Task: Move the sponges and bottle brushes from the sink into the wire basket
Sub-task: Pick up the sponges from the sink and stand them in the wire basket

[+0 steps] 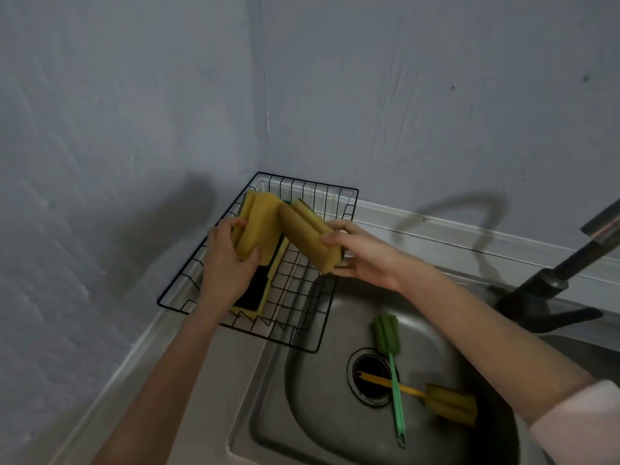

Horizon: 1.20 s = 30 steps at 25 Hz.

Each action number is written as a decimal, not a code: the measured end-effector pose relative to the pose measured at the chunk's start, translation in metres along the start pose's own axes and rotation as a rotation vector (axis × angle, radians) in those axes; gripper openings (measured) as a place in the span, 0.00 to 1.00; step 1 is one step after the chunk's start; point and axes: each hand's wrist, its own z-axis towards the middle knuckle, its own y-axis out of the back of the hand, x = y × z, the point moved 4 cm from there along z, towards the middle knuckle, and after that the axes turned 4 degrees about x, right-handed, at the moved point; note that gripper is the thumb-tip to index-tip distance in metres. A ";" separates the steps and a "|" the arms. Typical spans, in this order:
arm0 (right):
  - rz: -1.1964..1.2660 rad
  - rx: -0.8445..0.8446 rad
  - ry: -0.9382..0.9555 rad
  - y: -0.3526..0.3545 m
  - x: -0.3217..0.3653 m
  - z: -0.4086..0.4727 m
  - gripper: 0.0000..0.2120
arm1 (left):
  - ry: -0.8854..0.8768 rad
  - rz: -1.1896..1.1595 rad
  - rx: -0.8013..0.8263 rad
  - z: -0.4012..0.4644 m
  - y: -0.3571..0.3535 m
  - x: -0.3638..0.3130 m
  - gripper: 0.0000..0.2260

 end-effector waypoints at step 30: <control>-0.450 -0.264 0.206 0.007 0.044 0.161 0.22 | -0.214 0.120 0.169 0.103 -0.026 0.055 0.17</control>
